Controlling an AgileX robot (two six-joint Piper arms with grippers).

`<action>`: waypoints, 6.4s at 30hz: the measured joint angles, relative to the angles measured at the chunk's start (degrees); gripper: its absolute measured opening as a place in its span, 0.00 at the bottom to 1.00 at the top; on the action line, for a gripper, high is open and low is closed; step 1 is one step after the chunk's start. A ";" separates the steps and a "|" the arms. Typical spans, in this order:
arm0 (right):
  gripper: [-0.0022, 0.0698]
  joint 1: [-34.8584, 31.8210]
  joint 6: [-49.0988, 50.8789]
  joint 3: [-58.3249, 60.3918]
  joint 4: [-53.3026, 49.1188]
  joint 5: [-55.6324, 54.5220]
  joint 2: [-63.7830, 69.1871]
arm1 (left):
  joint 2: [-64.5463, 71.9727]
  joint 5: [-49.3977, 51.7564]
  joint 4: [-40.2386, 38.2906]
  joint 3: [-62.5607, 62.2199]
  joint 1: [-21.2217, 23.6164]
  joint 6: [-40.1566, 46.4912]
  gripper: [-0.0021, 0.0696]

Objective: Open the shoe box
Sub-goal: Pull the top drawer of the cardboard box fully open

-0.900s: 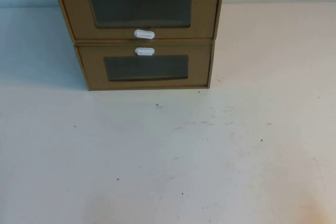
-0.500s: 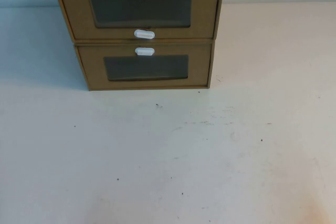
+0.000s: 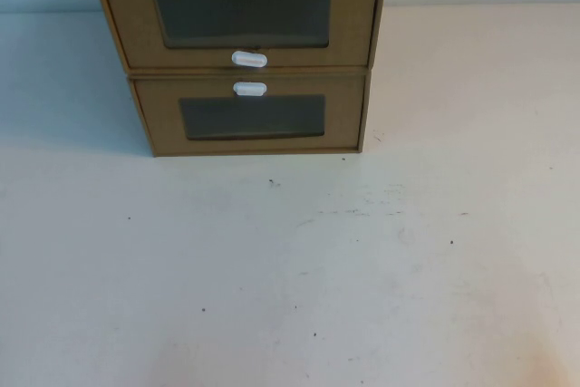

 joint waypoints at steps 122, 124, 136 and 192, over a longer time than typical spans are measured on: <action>0.01 0.00 0.00 0.00 0.00 0.00 0.00 | 92.52 28.98 -46.80 -105.18 -7.02 38.43 0.02; 0.01 0.00 0.00 0.00 0.00 0.00 0.00 | 96.18 28.97 -46.80 -108.95 -7.96 38.43 0.02; 0.01 0.00 0.00 0.00 0.00 0.00 0.00 | 111.12 34.19 -43.37 -123.67 -9.36 35.89 0.02; 0.01 0.00 -3.76 -22.78 31.27 13.13 21.25 | 114.22 35.75 -37.52 -124.54 -9.93 31.25 0.02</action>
